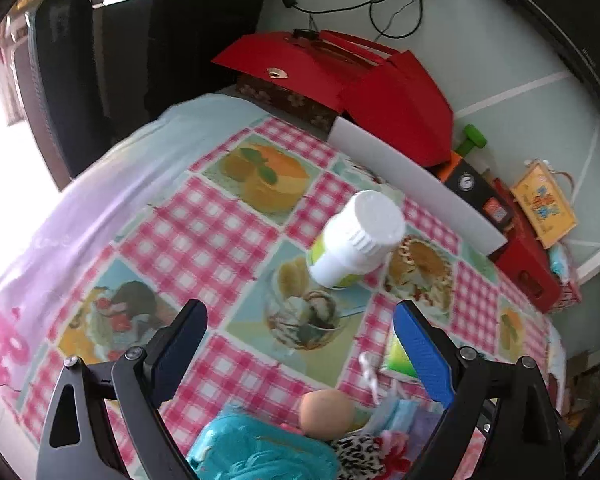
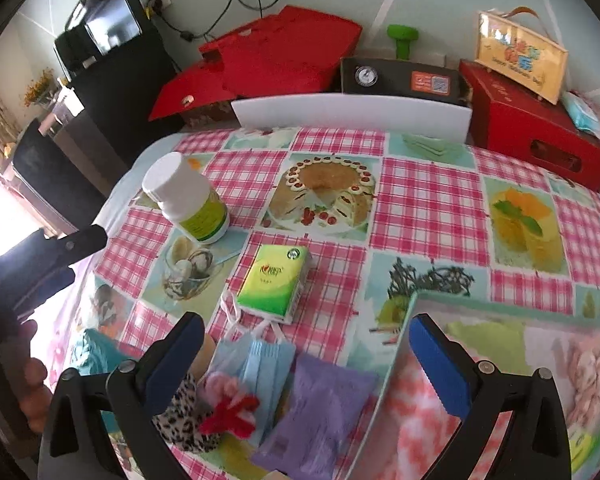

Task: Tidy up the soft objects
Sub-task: 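Move both tools back from the tray toward the loose items on the table, then grasp the second green tissue pack with the right tool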

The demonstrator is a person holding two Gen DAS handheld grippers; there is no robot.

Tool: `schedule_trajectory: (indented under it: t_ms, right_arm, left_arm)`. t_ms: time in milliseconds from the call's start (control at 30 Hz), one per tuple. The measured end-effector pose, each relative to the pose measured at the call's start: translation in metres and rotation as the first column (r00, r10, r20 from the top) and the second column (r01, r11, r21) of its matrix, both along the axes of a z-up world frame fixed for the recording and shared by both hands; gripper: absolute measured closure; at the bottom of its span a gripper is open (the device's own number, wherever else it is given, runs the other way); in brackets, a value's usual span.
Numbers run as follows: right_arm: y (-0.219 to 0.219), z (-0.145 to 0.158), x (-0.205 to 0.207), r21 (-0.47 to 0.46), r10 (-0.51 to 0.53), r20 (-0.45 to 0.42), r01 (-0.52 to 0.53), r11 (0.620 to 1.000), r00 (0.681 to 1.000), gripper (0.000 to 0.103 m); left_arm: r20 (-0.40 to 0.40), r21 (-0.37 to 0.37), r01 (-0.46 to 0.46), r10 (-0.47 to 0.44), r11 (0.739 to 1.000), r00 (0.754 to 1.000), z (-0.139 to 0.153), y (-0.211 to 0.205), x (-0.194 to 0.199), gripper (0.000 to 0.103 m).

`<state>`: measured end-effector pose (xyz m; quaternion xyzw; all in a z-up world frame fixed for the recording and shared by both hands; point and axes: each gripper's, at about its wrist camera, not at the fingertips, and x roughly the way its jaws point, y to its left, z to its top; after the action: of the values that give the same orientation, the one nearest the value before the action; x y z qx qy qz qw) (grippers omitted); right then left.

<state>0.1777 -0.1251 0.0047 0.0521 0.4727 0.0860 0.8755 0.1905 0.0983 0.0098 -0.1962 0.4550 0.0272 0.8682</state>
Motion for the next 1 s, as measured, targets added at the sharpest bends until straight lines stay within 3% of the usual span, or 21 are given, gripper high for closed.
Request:
schedule_trajectory:
  t_ms: [167, 333, 567, 800, 1000]
  right_arm:
    - [0.014, -0.004, 0.022, -0.039, 0.029, -0.046, -0.031, 0.999, 0.999, 0.000]
    - [0.029, -0.020, 0.041, -0.060, 0.052, -0.116, -0.059, 0.996, 0.992, 0.008]
    - [0.038, -0.048, 0.065, -0.059, 0.031, -0.199, -0.044, 0.997, 0.979, 0.015]
    - [0.051, -0.067, 0.082, -0.119, 0.004, -0.242, -0.034, 0.992, 0.970, 0.015]
    - [0.065, -0.078, 0.084, -0.187, 0.024, -0.251, -0.072, 0.980, 0.968, 0.025]
  left_arm:
    - [-0.057, 0.010, 0.030, -0.029, 1.000, 0.998, -0.010, -0.009, 0.007, 0.008]
    - [-0.149, 0.066, 0.026, -0.016, 0.998, 0.989, -0.024, -0.011, 0.011, 0.008]
    - [-0.189, 0.061, -0.020, 0.031, 0.998, 0.981, -0.029, 0.001, 0.012, 0.008]
    - [-0.210, 0.060, -0.018, 0.031, 0.998, 0.977, -0.033, 0.000, 0.013, 0.008]
    - [-0.223, 0.062, -0.009, 0.022, 0.998, 0.975, -0.035, 0.000, 0.013, 0.008]
